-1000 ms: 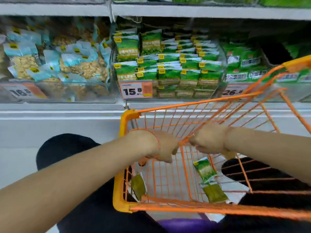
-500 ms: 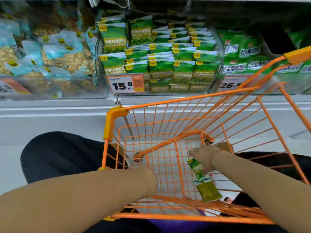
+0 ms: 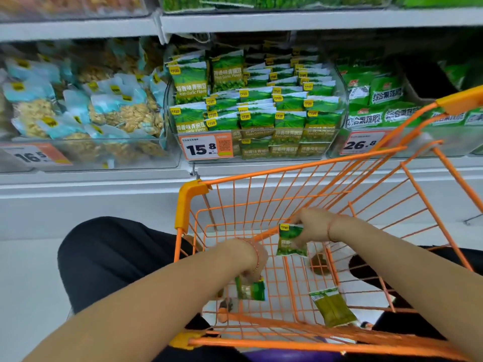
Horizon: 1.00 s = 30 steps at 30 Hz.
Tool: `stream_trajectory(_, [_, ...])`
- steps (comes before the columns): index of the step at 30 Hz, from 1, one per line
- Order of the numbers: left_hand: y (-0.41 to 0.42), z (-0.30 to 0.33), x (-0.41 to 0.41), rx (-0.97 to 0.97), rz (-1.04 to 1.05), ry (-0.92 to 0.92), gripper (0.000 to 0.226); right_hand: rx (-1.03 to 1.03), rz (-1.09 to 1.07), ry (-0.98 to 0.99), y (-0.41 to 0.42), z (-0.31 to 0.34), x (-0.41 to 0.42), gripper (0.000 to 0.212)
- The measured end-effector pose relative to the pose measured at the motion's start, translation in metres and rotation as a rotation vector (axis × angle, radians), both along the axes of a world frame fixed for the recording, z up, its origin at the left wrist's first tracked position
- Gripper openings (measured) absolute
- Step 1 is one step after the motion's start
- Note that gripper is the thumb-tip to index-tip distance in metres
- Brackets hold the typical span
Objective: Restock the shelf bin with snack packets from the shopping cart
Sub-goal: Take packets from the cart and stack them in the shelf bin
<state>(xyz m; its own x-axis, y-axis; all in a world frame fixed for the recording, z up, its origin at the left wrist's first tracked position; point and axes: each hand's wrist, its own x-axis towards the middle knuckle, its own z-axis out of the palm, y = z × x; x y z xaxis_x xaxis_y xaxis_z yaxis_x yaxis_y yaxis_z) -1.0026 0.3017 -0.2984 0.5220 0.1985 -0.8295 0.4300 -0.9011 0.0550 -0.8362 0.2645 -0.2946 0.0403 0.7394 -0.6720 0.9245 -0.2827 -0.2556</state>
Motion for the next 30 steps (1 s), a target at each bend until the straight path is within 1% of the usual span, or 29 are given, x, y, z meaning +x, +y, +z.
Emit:
stream_trajectory(1, [0.004,0.02,0.005,-0.033,0.059,-0.021,0.024,0.024,-0.091,0.074,0.003,0.01,0.0,0.05])
stream_trajectory(2, [0.012,0.026,0.006,-0.074,0.146,-0.075,0.023,0.072,-0.19,0.154,0.005,0.022,0.001,0.049])
stream_trajectory(3, [0.02,0.035,0.006,-0.109,0.258,-0.169,0.019,0.128,-0.312,0.239,0.005,0.032,0.001,0.055])
stream_trajectory(5, [0.034,0.049,-0.001,-0.212,0.573,-0.312,0.014,0.25,-0.526,0.387,0.0,0.05,0.005,0.066])
stream_trajectory(7, [0.04,0.064,-0.003,-0.48,0.802,-0.562,0.007,0.348,-0.612,0.423,-0.006,0.064,0.013,0.065])
stream_trajectory(8, [0.04,0.073,-0.003,-0.586,0.899,-0.673,0.009,0.378,-0.627,0.434,-0.009,0.071,0.015,0.056])
stream_trajectory(10, [0.04,0.085,-0.002,-0.669,1.05,-0.826,0.024,0.457,-0.653,0.443,-0.015,0.084,0.016,0.026])
stream_trajectory(11, [0.038,0.093,-0.002,-0.677,1.077,-0.878,0.031,0.502,-0.678,0.449,-0.018,0.087,0.016,0.024])
stream_trajectory(13, [0.036,0.094,0.0,-0.671,1.118,-0.985,0.041,0.594,-0.735,0.499,-0.023,0.089,0.015,0.049])
stream_trajectory(14, [0.035,0.093,0.001,-0.653,1.149,-1.045,0.042,0.63,-0.744,0.533,-0.026,0.092,0.01,0.054])
stream_trajectory(15, [0.032,0.094,0.003,-0.64,1.189,-1.11,0.042,0.659,-0.755,0.586,-0.028,0.094,0.007,0.051])
stream_trajectory(17, [0.027,0.089,0.006,-0.608,1.282,-1.223,0.042,0.684,-0.828,0.747,-0.029,0.098,0.0,0.028])
stream_trajectory(18, [0.025,0.087,0.007,-0.579,1.315,-1.27,0.042,0.693,-0.871,0.82,-0.029,0.102,-0.003,0.022])
stream_trajectory(20, [0.022,0.083,0.008,-0.517,1.344,-1.355,0.042,0.706,-0.925,0.944,-0.027,0.103,-0.008,0.02])
stream_trajectory(21, [0.021,0.082,0.009,-0.492,1.346,-1.393,0.041,0.703,-0.93,0.974,-0.027,0.102,-0.01,0.018])
stream_trajectory(23, [0.018,0.082,0.009,-0.416,1.317,-1.465,0.034,0.712,-0.877,0.954,-0.028,0.1,-0.016,0.014])
stream_trajectory(25, [0.015,0.08,0.009,-0.304,1.248,-1.511,0.021,0.743,-0.793,0.888,-0.028,0.098,-0.02,0.015])
stream_trajectory(27, [0.013,0.078,0.009,-0.239,1.181,-1.579,0.008,0.748,-0.751,0.863,-0.029,0.096,-0.021,0.017])
stream_trajectory(28, [0.013,0.078,0.008,-0.225,1.17,-1.615,0.006,0.742,-0.733,0.865,-0.029,0.096,-0.022,0.018])
stream_trajectory(30, [0.013,0.079,0.008,-0.234,1.194,-1.666,0.011,0.745,-0.707,0.899,-0.03,0.097,-0.024,0.02])
